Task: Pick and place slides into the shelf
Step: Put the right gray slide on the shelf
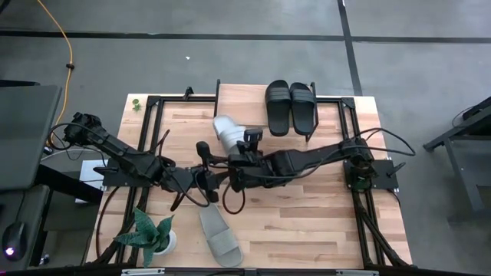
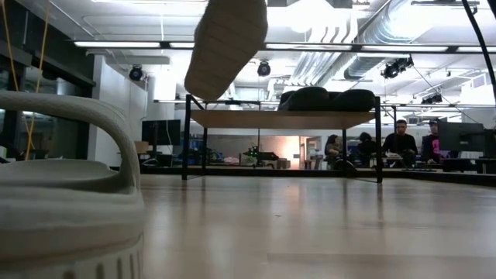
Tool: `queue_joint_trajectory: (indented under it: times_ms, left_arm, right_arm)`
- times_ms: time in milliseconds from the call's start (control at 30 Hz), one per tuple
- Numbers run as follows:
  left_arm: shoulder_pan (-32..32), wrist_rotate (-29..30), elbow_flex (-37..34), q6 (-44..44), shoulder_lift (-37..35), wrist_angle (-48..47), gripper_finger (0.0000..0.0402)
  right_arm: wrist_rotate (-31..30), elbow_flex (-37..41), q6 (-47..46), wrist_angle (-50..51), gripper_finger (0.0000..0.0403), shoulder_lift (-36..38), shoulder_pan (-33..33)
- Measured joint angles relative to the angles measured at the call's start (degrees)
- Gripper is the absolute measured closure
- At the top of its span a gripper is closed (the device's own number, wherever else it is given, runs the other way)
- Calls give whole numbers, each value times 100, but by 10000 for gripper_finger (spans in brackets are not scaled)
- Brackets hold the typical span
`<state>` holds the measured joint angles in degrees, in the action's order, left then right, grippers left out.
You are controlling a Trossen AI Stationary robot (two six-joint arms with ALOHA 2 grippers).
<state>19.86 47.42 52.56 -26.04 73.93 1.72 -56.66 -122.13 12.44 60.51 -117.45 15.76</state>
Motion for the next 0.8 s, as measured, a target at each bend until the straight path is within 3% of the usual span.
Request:
queue_joint_trajectory:
  times_ms: [800]
  left_arm:
    - [-2, -25, -2, -61, 31, 169, 218]
  right_arm:
    - [251, -4, 634, -704, 403, -260, 38]
